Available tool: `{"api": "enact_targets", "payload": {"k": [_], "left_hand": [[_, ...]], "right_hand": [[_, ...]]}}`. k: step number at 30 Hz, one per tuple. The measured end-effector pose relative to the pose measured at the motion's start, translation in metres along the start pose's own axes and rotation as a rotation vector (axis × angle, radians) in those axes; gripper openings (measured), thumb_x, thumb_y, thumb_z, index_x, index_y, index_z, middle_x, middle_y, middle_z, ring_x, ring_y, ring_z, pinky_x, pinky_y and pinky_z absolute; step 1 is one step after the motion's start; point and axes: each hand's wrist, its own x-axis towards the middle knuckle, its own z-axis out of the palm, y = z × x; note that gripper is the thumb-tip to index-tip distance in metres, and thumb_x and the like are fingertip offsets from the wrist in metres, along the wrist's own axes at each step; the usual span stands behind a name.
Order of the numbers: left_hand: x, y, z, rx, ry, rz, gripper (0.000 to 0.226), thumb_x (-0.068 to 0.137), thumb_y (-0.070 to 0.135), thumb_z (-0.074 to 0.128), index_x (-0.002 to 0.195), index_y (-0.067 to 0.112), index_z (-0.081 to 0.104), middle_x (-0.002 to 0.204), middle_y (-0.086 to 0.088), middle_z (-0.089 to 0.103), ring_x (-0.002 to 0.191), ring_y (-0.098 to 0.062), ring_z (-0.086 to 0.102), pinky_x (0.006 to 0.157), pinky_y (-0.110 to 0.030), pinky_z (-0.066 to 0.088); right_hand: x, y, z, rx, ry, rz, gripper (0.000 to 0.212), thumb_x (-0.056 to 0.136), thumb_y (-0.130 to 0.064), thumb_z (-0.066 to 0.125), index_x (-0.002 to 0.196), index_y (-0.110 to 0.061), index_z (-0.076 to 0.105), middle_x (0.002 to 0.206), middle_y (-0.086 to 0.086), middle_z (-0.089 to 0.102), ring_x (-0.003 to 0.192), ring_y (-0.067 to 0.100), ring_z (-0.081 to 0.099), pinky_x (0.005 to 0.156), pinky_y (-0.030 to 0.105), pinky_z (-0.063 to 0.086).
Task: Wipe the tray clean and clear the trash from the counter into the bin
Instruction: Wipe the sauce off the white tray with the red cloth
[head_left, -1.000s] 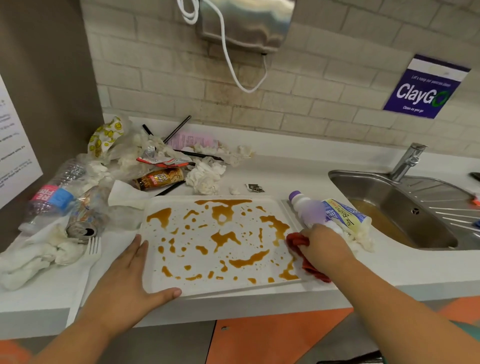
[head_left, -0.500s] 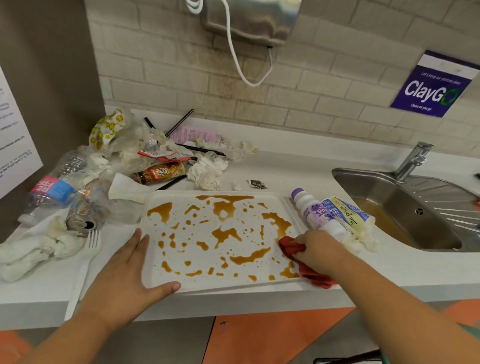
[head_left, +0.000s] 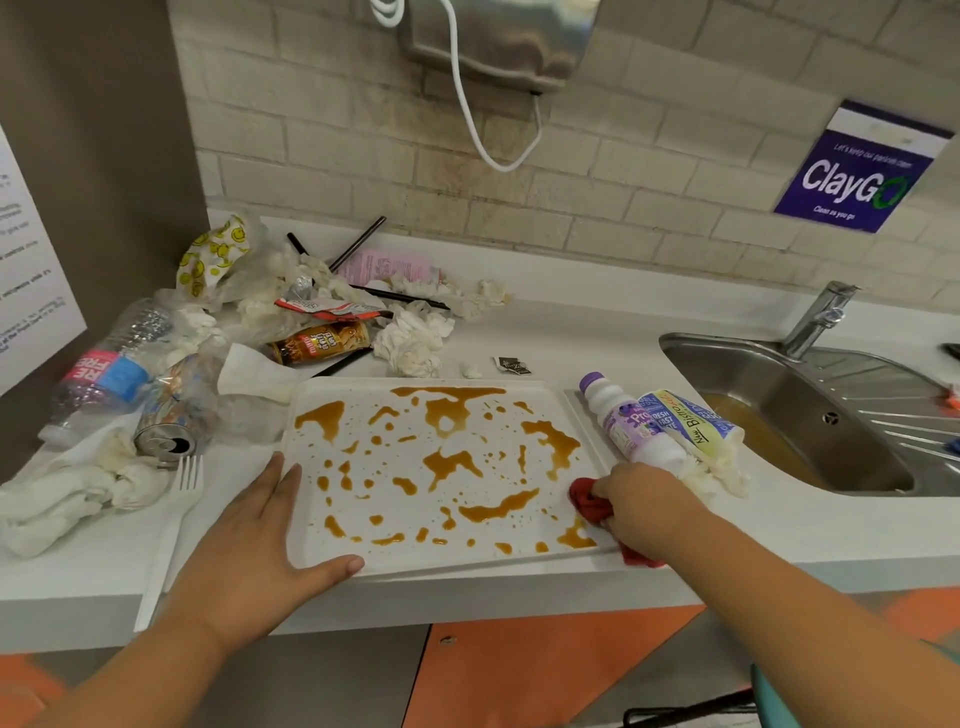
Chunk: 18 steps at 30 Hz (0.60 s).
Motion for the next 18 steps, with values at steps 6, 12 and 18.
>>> {"api": "enact_targets", "payload": {"k": [6, 12, 18], "left_hand": [[0.001, 0.000, 0.001, 0.013, 0.003, 0.002, 0.140, 0.036, 0.103, 0.013, 0.151, 0.024, 0.001, 0.157, 0.009, -0.012, 0.146, -0.013, 0.007, 0.117, -0.034, 0.017], [0.000, 0.001, 0.001, 0.019, 0.011, 0.009, 0.140, 0.036, 0.103, 0.011, 0.151, 0.023, 0.001, 0.158, 0.008, -0.010, 0.146, -0.013, 0.007, 0.118, -0.033, 0.015], [0.000, 0.002, 0.000, 0.014, 0.011, 0.007, 0.142, 0.035, 0.103, 0.010, 0.151, 0.022, 0.000, 0.158, 0.007, -0.010, 0.146, -0.013, 0.007, 0.118, -0.033, 0.013]], "right_hand": [[-0.007, 0.030, -0.014, 0.341, 0.063, -0.057, 0.022, 0.085, -0.039, 0.054, 0.102, -0.041, 0.068, 0.086, -0.009, 0.069, 0.069, 0.013, 0.065, 0.061, 0.027, 0.054], [-0.015, 0.019, -0.012, 0.246, -0.116, -0.040, 0.022, 0.082, -0.035, 0.053, 0.090, -0.025, 0.071, 0.075, -0.001, 0.071, 0.061, 0.015, 0.066, 0.059, 0.028, 0.056], [-0.016, 0.019, -0.014, 0.154, -0.057, -0.046, 0.017, 0.086, -0.023, 0.056, 0.097, -0.024, 0.069, 0.086, -0.003, 0.071, 0.073, 0.015, 0.068, 0.065, 0.025, 0.058]]}}
